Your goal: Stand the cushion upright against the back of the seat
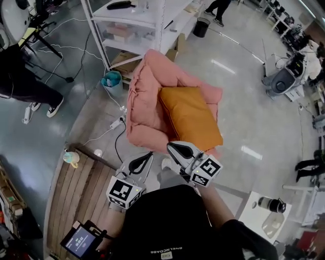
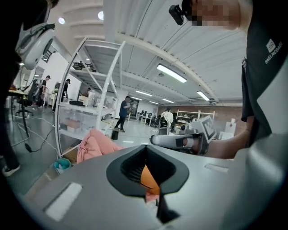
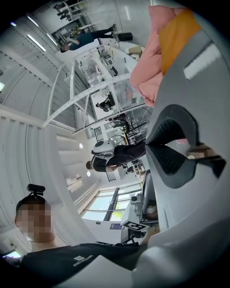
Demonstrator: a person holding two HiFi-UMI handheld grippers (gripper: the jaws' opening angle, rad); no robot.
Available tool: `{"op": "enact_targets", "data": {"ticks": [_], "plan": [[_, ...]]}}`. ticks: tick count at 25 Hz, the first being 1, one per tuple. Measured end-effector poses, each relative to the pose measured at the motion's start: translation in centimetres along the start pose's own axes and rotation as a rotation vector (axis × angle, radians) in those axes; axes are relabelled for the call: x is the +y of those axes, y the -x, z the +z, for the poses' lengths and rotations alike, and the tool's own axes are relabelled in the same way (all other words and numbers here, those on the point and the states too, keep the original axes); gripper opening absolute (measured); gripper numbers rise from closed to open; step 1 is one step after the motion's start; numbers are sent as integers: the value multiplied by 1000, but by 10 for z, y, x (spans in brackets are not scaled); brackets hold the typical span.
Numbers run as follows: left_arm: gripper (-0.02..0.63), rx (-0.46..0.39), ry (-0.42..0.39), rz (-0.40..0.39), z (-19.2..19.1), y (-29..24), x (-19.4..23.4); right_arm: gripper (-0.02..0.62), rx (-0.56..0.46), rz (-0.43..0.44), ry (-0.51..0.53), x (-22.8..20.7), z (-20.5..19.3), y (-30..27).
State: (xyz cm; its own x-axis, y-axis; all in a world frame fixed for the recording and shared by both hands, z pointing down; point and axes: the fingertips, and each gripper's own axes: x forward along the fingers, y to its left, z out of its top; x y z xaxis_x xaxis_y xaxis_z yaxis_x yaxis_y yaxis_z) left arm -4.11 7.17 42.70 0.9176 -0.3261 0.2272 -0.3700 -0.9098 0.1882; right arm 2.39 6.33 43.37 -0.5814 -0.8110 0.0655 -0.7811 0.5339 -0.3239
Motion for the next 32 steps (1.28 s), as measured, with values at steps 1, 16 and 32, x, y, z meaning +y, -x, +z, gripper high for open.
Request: {"op": "enact_targets", "data": {"ticks": [1,16,32], "plan": [[15,1,10,22,2,-4,7,8,9,-6,-4,-17,3,-1],[12,3,206,376,9,-25,65,197,266,-65,-35,-229,-13,-38],[72,48,312,527,-15,-9,102,390,552,-198,-57,-351,-98,-108]]}}
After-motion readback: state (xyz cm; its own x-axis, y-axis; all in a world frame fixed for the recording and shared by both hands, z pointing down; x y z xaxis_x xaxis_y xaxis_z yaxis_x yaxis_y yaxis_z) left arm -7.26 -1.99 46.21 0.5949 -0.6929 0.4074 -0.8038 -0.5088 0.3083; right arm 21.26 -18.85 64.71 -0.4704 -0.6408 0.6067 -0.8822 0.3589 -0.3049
